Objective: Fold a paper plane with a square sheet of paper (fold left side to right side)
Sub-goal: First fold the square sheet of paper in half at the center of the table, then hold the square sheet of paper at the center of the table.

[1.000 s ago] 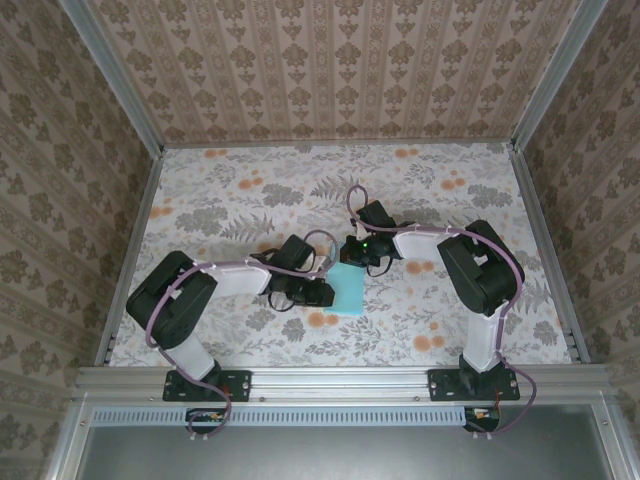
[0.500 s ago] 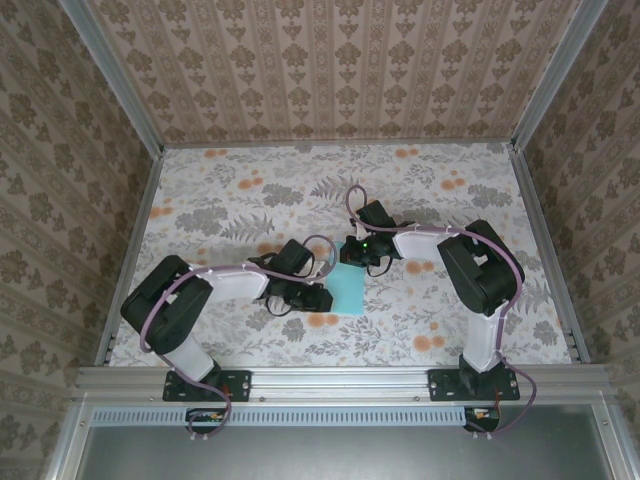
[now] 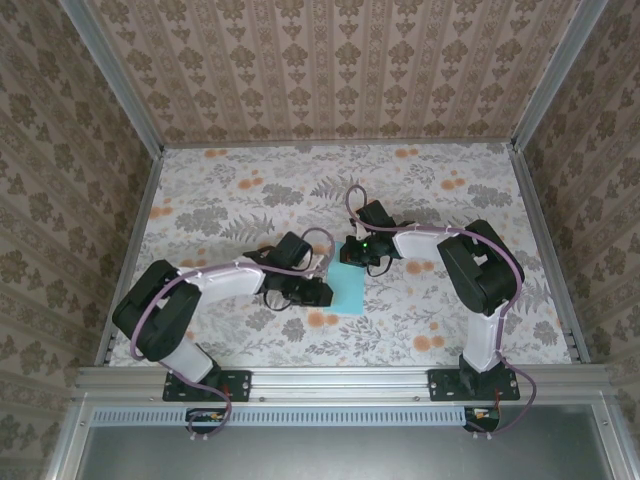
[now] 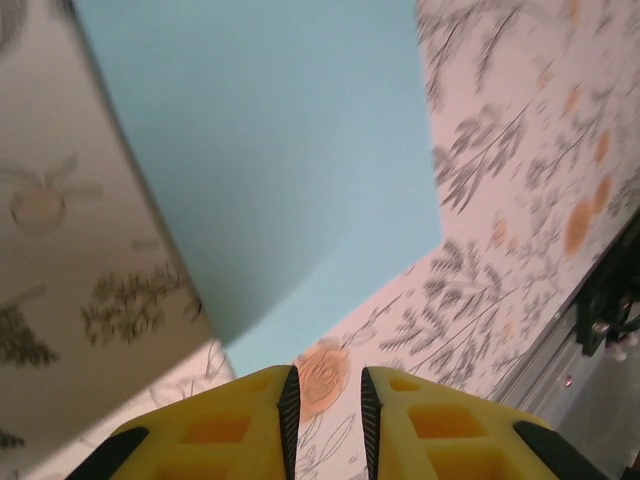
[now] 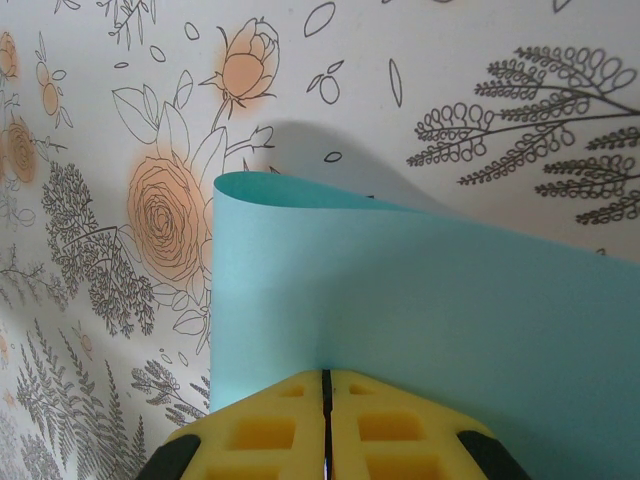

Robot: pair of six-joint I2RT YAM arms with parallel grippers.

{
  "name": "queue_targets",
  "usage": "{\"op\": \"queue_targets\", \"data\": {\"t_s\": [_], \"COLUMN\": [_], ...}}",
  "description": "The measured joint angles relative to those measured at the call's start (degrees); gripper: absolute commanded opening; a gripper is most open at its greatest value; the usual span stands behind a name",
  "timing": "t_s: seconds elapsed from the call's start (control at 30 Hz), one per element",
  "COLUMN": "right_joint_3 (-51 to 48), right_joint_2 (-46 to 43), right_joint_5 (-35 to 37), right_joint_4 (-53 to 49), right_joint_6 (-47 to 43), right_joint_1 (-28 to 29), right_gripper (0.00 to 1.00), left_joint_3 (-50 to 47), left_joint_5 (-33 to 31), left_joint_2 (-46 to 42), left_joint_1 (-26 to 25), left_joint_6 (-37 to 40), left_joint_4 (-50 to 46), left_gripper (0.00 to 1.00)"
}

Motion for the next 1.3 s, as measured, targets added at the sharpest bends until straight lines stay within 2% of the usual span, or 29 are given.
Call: {"op": "queue_targets", "data": {"t_s": [0.43, 0.93, 1.17, 1.3], "right_joint_3": [0.02, 0.35, 0.39, -0.31], "right_joint_2": [0.0, 0.0, -1.2, -6.43], "right_joint_5": [-0.02, -0.02, 1.16, 3.32], "right_joint_4": [-0.07, -0.48, -1.62, -3.23], "right_joint_6": [-0.2, -0.17, -0.2, -0.28], "right_joint_1": [0.0, 0.02, -0.13, -1.14], "right_gripper": [0.08, 0.11, 0.16, 0.25], "left_joint_3": [8.55, 8.35, 7.67, 7.45], "left_joint_5": [0.7, 0.7, 0.96, 1.14], "left_joint_2": [12.2, 13.68, 13.68, 13.68], "left_joint_1": [1.4, 1.29, 1.29, 1.29], "left_joint_6": [1.7, 1.66, 1.62, 1.53], "left_joint_4": [2.4, 3.67, 5.09, 5.57], "left_gripper": [0.26, 0.26, 0.26, 0.26]}}
